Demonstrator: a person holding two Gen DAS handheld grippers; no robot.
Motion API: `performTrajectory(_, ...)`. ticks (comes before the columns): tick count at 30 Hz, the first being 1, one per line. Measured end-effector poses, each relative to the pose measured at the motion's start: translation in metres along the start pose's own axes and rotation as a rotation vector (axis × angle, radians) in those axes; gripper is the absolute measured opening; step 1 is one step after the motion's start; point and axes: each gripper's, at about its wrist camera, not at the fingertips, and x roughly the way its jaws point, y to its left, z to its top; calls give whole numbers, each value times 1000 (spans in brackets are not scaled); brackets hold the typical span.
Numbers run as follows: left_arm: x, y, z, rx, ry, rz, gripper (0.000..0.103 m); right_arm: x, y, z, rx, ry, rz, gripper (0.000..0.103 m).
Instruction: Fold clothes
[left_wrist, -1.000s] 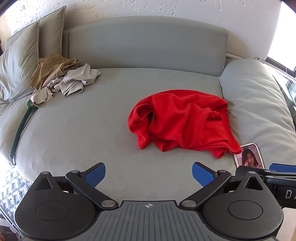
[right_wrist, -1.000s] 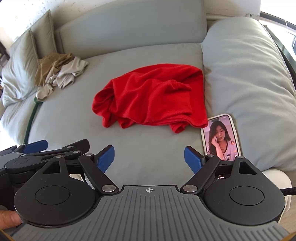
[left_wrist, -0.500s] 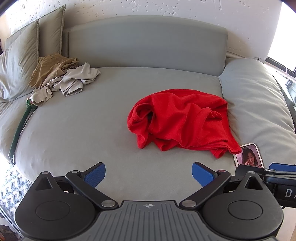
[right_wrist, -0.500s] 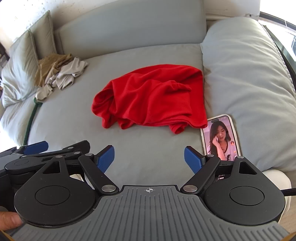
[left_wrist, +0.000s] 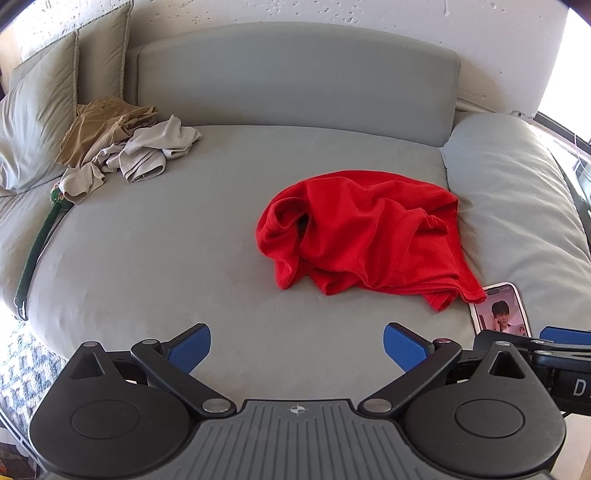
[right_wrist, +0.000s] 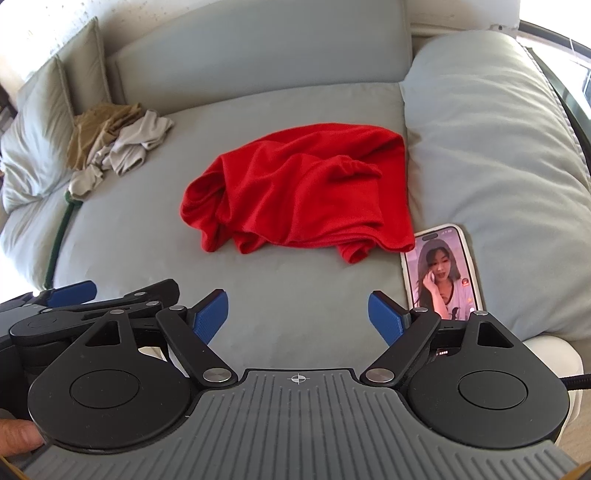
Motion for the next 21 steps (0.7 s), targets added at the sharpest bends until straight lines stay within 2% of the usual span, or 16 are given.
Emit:
performTrajectory(11,32,41,-7,-85,45,67,101,25,5,6,-13,30,0,84)
performTrajectory(17,58,67,-13,-138,60,93,89,61,21,18,-127,-56,28,84)
performTrajectory(21,68,84,-13,-175,54,74,77,94,35,30,-183,-66,97,78)
